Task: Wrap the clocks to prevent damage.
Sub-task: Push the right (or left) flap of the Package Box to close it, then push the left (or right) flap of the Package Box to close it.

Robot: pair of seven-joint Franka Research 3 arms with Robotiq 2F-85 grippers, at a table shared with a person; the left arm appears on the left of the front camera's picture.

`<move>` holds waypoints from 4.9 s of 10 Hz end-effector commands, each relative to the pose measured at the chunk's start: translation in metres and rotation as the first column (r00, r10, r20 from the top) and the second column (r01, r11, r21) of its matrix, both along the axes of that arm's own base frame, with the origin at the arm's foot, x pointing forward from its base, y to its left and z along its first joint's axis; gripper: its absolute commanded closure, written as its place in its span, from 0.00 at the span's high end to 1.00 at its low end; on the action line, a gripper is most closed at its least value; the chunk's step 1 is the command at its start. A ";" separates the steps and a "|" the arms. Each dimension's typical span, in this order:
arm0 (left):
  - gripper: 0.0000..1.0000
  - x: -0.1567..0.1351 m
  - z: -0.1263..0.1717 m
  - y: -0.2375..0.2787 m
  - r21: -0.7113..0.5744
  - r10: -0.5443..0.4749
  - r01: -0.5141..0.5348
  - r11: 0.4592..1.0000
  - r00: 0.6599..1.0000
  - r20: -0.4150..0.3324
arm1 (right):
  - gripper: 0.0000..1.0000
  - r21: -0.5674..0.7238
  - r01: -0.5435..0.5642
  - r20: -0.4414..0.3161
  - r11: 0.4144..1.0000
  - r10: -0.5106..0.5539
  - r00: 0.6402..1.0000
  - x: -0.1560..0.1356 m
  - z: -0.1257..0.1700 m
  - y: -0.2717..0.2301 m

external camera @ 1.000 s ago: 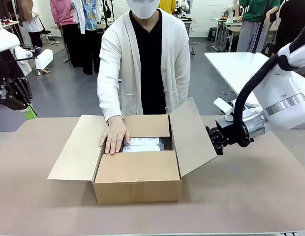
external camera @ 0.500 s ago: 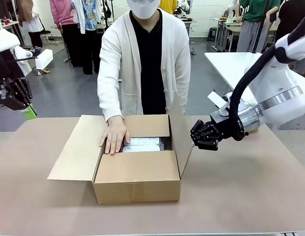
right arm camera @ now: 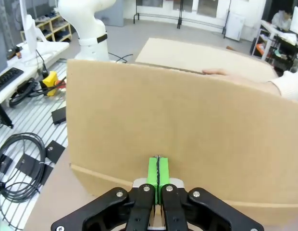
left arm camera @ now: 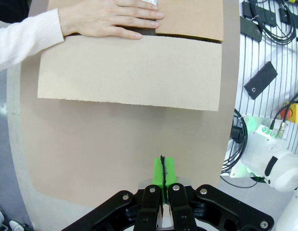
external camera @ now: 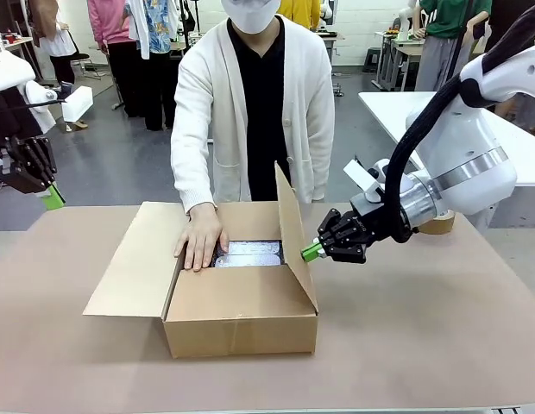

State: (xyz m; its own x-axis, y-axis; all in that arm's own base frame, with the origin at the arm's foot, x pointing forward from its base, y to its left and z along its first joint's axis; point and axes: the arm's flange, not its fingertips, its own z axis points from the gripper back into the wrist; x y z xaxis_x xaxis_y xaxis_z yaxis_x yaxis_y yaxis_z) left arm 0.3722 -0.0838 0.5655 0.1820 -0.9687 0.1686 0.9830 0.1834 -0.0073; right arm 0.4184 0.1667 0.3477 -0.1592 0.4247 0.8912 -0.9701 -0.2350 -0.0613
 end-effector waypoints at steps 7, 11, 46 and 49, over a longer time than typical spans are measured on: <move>0.00 -0.004 -0.001 0.000 -0.007 -0.006 0.006 1.000 1.000 -0.002 | 0.01 -0.053 0.091 -0.023 0.994 -0.092 0.996 0.034 -0.014 0.043; 0.00 -0.004 -0.001 0.000 -0.007 -0.006 0.006 1.000 1.000 -0.002 | 0.01 -0.086 0.097 -0.038 0.992 -0.100 0.994 0.034 -0.031 0.035; 0.00 0.020 -0.164 0.076 -0.742 -0.137 0.180 0.646 0.983 0.120 | 0.01 -0.061 0.072 -0.036 0.996 -0.075 0.997 0.031 -0.018 0.032; 0.00 0.047 -0.195 0.085 -0.740 -0.182 0.172 0.651 0.981 0.069 | 0.01 -0.061 0.072 -0.036 0.996 -0.075 0.997 0.031 -0.018 0.032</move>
